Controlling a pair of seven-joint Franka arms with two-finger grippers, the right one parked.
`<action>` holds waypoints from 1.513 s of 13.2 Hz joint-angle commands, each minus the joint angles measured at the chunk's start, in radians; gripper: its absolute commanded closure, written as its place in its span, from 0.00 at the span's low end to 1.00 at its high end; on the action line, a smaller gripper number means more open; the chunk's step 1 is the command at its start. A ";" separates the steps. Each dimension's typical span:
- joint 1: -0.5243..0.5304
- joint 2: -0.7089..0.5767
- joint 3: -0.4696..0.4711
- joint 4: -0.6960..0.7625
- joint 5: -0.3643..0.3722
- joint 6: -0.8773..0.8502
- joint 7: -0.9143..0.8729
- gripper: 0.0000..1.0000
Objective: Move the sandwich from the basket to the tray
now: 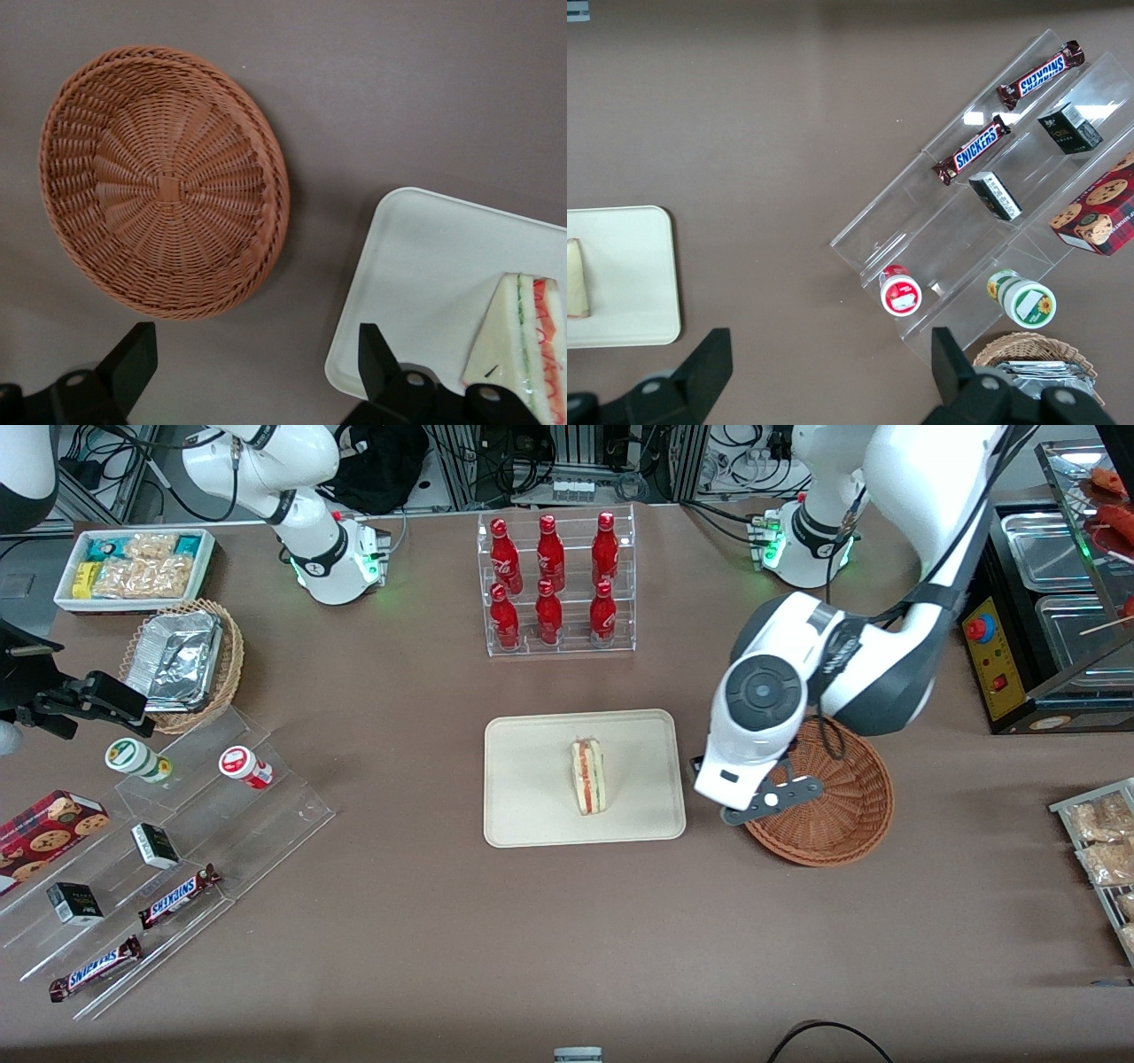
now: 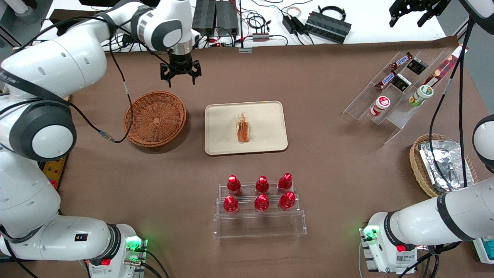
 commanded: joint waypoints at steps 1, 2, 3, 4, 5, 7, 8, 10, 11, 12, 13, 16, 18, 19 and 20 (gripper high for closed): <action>0.079 -0.120 -0.005 -0.111 -0.045 -0.020 0.108 0.00; 0.099 -0.148 -0.002 -0.135 -0.072 -0.023 0.154 0.00; 0.100 -0.189 0.019 -0.169 -0.107 -0.023 0.203 0.00; 0.094 -0.232 0.074 -0.192 -0.158 -0.028 0.266 0.00; 0.094 -0.264 0.098 -0.198 -0.192 -0.054 0.324 0.00; 0.094 -0.306 0.150 -0.192 -0.200 -0.127 0.424 0.00; 0.089 -0.329 0.182 -0.195 -0.218 -0.143 0.470 0.00; 0.084 -0.366 0.254 -0.179 -0.258 -0.221 0.585 0.00; 0.075 -0.386 0.291 -0.175 -0.260 -0.250 0.637 0.00; 0.063 -0.407 0.326 -0.175 -0.260 -0.267 0.682 0.00; 0.058 -0.424 0.352 -0.175 -0.260 -0.276 0.720 0.00; 0.057 -0.473 0.423 -0.166 -0.260 -0.296 0.816 0.00; 0.055 -0.493 0.458 -0.151 -0.260 -0.296 0.831 0.00; 0.055 -0.498 0.472 -0.136 -0.258 -0.296 0.837 0.00; 0.055 -0.499 0.474 -0.125 -0.250 -0.295 0.842 0.00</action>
